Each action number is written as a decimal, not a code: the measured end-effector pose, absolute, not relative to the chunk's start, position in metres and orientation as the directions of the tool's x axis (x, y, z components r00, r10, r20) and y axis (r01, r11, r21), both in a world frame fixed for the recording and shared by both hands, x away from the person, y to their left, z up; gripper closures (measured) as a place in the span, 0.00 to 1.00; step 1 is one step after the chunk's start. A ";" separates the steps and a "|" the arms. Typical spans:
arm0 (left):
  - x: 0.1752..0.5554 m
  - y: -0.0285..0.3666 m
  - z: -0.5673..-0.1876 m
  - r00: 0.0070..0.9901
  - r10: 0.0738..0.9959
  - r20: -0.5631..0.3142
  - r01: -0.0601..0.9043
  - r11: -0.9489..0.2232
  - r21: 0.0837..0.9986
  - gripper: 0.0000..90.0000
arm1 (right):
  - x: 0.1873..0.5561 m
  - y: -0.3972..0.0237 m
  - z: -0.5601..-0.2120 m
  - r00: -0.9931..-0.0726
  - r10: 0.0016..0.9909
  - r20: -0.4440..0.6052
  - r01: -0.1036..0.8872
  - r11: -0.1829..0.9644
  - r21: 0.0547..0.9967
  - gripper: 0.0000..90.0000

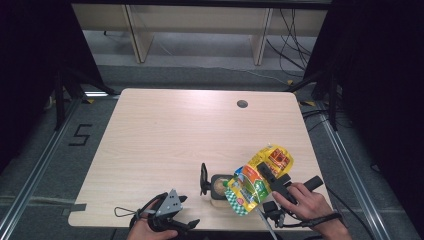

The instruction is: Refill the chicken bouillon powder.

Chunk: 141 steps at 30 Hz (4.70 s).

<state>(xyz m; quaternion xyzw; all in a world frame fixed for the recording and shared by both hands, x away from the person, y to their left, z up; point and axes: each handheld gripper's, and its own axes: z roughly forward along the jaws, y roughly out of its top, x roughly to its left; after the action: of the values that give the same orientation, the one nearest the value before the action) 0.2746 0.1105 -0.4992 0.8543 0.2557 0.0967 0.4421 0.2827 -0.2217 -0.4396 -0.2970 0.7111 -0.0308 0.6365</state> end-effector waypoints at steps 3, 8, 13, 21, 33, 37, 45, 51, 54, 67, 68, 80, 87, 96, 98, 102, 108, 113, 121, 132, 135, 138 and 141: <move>0.274 0.110 -0.499 0.850 0.522 -0.061 0.351 -0.476 0.806 0.20 | 0.283 -0.223 -0.442 -0.030 -0.426 -0.904 -0.381 0.841 -0.384 0.59; 0.274 0.111 -0.499 0.850 0.524 -0.056 0.349 -0.479 0.806 0.20 | 0.283 -0.228 -0.442 -0.058 -0.402 -0.914 -0.392 0.851 -0.350 0.59; 0.274 0.111 -0.499 0.850 0.524 -0.057 0.348 -0.477 0.807 0.20 | 0.285 -0.232 -0.443 -0.091 -0.359 -0.929 -0.409 0.864 -0.294 0.60; 0.275 0.111 -0.499 0.849 0.525 -0.053 0.347 -0.481 0.805 0.20 | 0.291 -0.237 -0.442 -0.148 -0.328 -0.933 -0.450 0.862 -0.232 0.60; 0.275 0.111 -0.499 0.849 0.525 -0.055 0.348 -0.479 0.806 0.20 | 0.300 -0.246 -0.445 -0.274 -0.240 -0.931 -0.481 0.873 -0.083 0.62; 0.274 0.111 -0.499 0.850 0.524 -0.057 0.348 -0.477 0.807 0.20 | 0.303 -0.251 -0.448 -0.352 -0.178 -0.919 -0.465 0.885 0.007 0.63; 0.275 0.111 -0.499 0.849 0.526 -0.055 0.349 -0.478 0.806 0.20 | 0.307 -0.258 -0.451 -0.407 -0.106 -0.907 -0.469 0.877 0.108 0.65; 0.275 0.111 -0.499 0.849 0.525 -0.057 0.349 -0.477 0.807 0.20 | 0.309 -0.262 -0.454 -0.470 -0.038 -0.882 -0.434 0.880 0.194 0.66; 0.275 0.111 -0.498 0.850 0.523 -0.060 0.350 -0.477 0.806 0.20 | 0.312 -0.263 -0.452 -0.458 -0.066 -0.886 -0.466 0.867 0.176 0.66; 0.275 0.112 -0.498 0.850 0.523 -0.059 0.350 -0.478 0.805 0.20 | 0.315 -0.269 -0.450 -0.547 0.029 -0.837 -0.455 0.828 0.327 0.67; 0.275 0.112 -0.498 0.846 0.531 -0.052 0.349 -0.476 0.807 0.20 | 0.315 -0.269 -0.451 -0.561 0.042 -0.827 -0.445 0.827 0.344 0.67; 0.276 0.112 -0.498 0.852 0.522 -0.042 0.343 -0.495 0.799 0.20 | 0.325 -0.280 -0.456 -0.695 0.163 -0.700 -0.372 0.752 0.544 0.69; 0.276 0.113 -0.498 0.854 0.518 -0.040 0.341 -0.500 0.796 0.20 | 0.343 -0.296 -0.467 -0.754 0.277 -0.596 -0.260 0.708 0.657 0.70; 0.276 0.112 -0.499 0.854 0.518 -0.050 0.344 -0.490 0.801 0.20 | 0.354 -0.315 -0.468 -0.768 0.425 -0.479 -0.147 0.612 0.777 0.70; 0.276 0.112 -0.499 0.851 0.522 -0.053 0.349 -0.488 0.800 0.20 | 0.357 -0.317 -0.469 -0.771 0.436 -0.464 -0.137 0.597 0.790 0.70; 0.276 0.112 -0.499 0.853 0.520 -0.047 0.344 -0.491 0.800 0.20 | 0.360 -0.321 -0.472 -0.782 0.471 -0.409 -0.087 0.568 0.819 0.70; 0.276 0.112 -0.499 0.850 0.525 -0.048 0.348 -0.491 0.799 0.20 | 0.364 -0.325 -0.473 -0.785 0.505 -0.360 -0.048 0.529 0.847 0.70; 0.277 0.112 -0.499 0.857 0.514 -0.036 0.330 -0.494 0.805 0.20 | 0.366 -0.333 -0.474 -0.777 0.563 -0.282 0.026 0.477 0.879 0.69; 0.277 0.112 -0.499 0.856 0.515 -0.037 0.331 -0.493 0.805 0.20 | 0.366 -0.338 -0.477 -0.758 0.616 -0.215 0.085 0.420 0.904 0.67; 0.277 0.112 -0.499 0.856 0.516 -0.038 0.332 -0.491 0.805 0.20 | 0.363 -0.345 -0.474 -0.717 0.673 -0.180 0.161 0.412 0.897 0.57; 0.277 0.112 -0.499 0.856 0.515 -0.036 0.330 -0.493 0.805 0.20 | 0.362 -0.344 -0.474 -0.704 0.688 -0.174 0.169 0.401 0.900 0.52; 0.277 0.112 -0.499 0.856 0.516 -0.036 0.331 -0.493 0.805 0.20 | 0.360 -0.346 -0.472 -0.698 0.706 -0.118 0.201 0.352 0.914 0.48; 0.276 0.111 -0.500 0.853 0.519 -0.052 0.343 -0.481 0.807 0.20 | 0.361 -0.346 -0.472 -0.700 0.699 -0.146 0.183 0.374 0.909 0.44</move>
<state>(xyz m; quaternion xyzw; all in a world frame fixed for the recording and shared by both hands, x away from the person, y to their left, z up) 0.2764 0.1112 -0.4998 0.8547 0.2521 0.0999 0.4427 0.3606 -0.3459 -0.4719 0.2810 0.7849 0.4838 0.2665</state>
